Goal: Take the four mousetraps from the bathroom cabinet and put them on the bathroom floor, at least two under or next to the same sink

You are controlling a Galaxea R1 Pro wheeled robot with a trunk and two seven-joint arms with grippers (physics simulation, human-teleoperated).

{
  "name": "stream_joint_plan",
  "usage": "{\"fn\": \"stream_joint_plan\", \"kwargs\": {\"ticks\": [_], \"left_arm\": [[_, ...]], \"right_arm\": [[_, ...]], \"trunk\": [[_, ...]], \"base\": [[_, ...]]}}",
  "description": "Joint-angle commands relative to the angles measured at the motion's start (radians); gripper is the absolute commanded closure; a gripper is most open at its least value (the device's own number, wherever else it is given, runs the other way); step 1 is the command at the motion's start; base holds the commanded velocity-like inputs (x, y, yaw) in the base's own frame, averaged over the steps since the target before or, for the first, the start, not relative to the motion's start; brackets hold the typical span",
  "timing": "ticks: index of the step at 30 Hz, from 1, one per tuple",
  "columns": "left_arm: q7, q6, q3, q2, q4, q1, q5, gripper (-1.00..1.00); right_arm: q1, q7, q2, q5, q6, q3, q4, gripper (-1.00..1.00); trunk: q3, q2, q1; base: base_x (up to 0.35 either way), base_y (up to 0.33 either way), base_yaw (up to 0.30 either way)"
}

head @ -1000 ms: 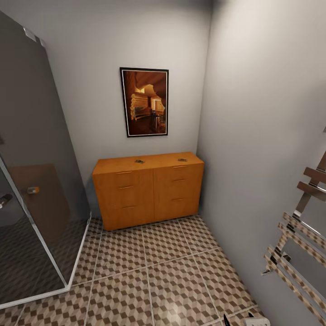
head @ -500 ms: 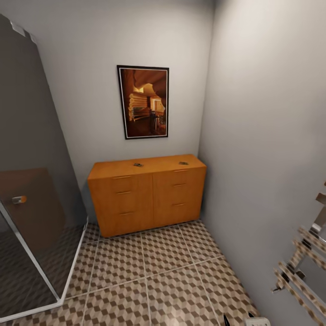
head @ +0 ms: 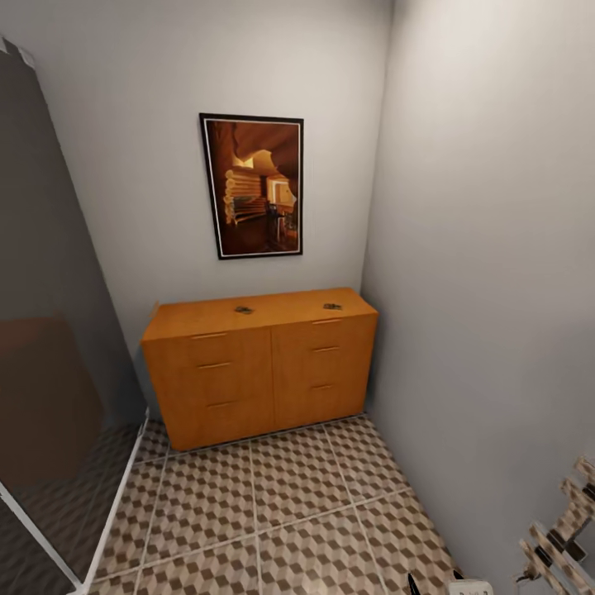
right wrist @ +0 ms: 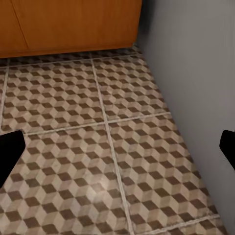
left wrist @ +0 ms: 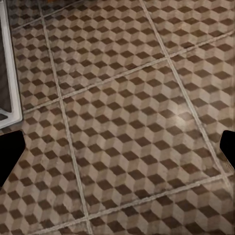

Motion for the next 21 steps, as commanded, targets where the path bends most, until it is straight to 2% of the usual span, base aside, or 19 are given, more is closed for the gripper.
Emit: {"fn": "stream_joint_plan", "kwargs": {"ticks": [1, 21], "left_arm": [[0.0, -0.006, -0.009, 0.0, 0.004, -0.002, 0.01, -1.0], [0.0, -0.006, -0.009, 0.0, 0.004, -0.002, 0.01, -1.0]], "right_arm": [[-0.001, 0.002, -0.001, -0.011, -0.003, 0.008, 0.0, -1.0], [-0.001, 0.002, 0.0, -0.011, -0.003, 0.008, 0.0, -1.0]], "trunk": [[-0.001, -0.001, 0.001], [-0.001, -0.001, 0.001]], "base": [[0.292, -0.095, 0.0], [0.29, -0.014, 0.0]]}}
